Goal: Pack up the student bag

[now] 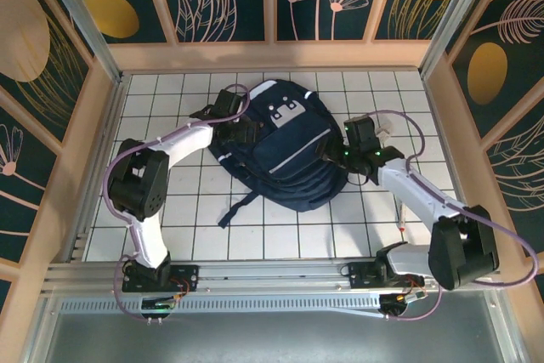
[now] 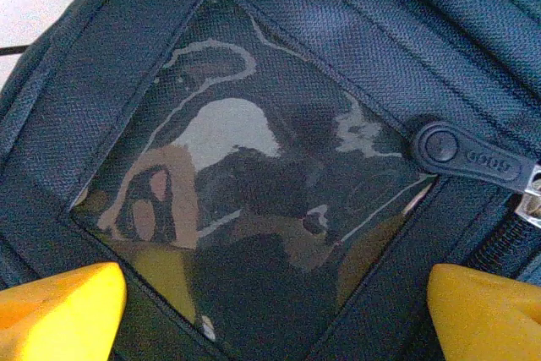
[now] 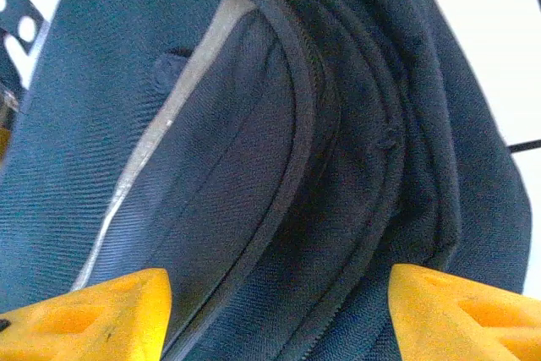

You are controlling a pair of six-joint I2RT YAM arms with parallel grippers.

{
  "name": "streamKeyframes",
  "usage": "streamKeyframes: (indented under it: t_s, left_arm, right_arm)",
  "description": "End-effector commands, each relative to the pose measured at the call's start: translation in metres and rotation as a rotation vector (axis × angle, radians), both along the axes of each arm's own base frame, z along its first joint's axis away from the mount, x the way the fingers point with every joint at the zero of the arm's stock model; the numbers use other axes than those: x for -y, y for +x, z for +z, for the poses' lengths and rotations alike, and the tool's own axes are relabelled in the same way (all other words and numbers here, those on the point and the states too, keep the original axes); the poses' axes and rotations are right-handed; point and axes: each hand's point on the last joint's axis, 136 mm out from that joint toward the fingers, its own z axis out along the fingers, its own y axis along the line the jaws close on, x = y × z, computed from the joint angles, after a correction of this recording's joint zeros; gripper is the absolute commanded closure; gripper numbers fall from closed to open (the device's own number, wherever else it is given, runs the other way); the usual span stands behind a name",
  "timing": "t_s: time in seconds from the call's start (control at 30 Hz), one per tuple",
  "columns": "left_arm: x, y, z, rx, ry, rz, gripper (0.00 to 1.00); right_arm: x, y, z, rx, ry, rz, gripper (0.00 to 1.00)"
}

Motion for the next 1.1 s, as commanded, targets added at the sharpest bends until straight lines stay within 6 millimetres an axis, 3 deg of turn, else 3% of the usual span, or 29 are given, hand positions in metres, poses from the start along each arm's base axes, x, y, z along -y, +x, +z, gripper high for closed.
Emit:
streamKeyframes:
  t_s: [0.0, 0.13, 0.3, 0.37, 0.47, 0.57, 0.63, 0.77, 0.87, 0.97, 1.07]
  left_arm:
    - [-0.016, -0.035, -0.033, -0.103, 0.042, 0.001, 0.11]
    - [-0.026, -0.073, -0.038, -0.183, 0.011, 0.018, 0.14]
    - [-0.017, -0.127, -0.024, -0.256, -0.149, -0.049, 0.19]
    - [-0.014, -0.146, -0.022, -0.294, -0.215, -0.041, 0.26]
    - [0.0, -0.167, -0.017, -0.328, -0.29, -0.059, 0.27]
    - [0.02, -0.182, -0.006, -0.299, -0.258, -0.136, 0.23]
    - [0.033, -0.191, 0.007, -0.293, -0.25, -0.203, 0.2]
    - [0.031, -0.187, 0.039, -0.199, -0.207, -0.251, 0.2]
    - [0.026, -0.177, 0.077, -0.011, -0.153, -0.352, 0.23]
    - [0.033, -0.175, 0.12, 0.251, -0.107, -0.575, 0.27]
    - [0.05, -0.197, 0.133, 0.462, -0.064, -0.903, 0.2]
  right_arm:
    - [-0.011, 0.016, 0.006, 0.075, 0.007, 0.049, 0.34]
    - [-0.02, 0.042, 0.007, 0.115, -0.029, 0.09, 0.39]
    - [-0.038, 0.074, 0.01, 0.176, -0.02, 0.149, 0.44]
    - [-0.041, 0.091, 0.012, 0.202, -0.028, 0.152, 0.45]
    - [-0.046, 0.115, 0.002, 0.225, -0.042, 0.158, 0.44]
    - [-0.048, 0.139, -0.007, 0.168, 0.0, 0.136, 0.42]
    - [-0.051, 0.148, 0.003, 0.141, 0.033, 0.135, 0.4]
    - [-0.045, 0.145, 0.039, 0.182, 0.028, 0.115, 0.36]
    - [-0.029, 0.128, 0.06, 0.178, -0.006, 0.084, 0.35]
    - [-0.013, 0.096, 0.069, 0.168, -0.042, 0.075, 0.34]
    - [-0.008, 0.053, 0.064, 0.13, -0.003, 0.086, 0.34]
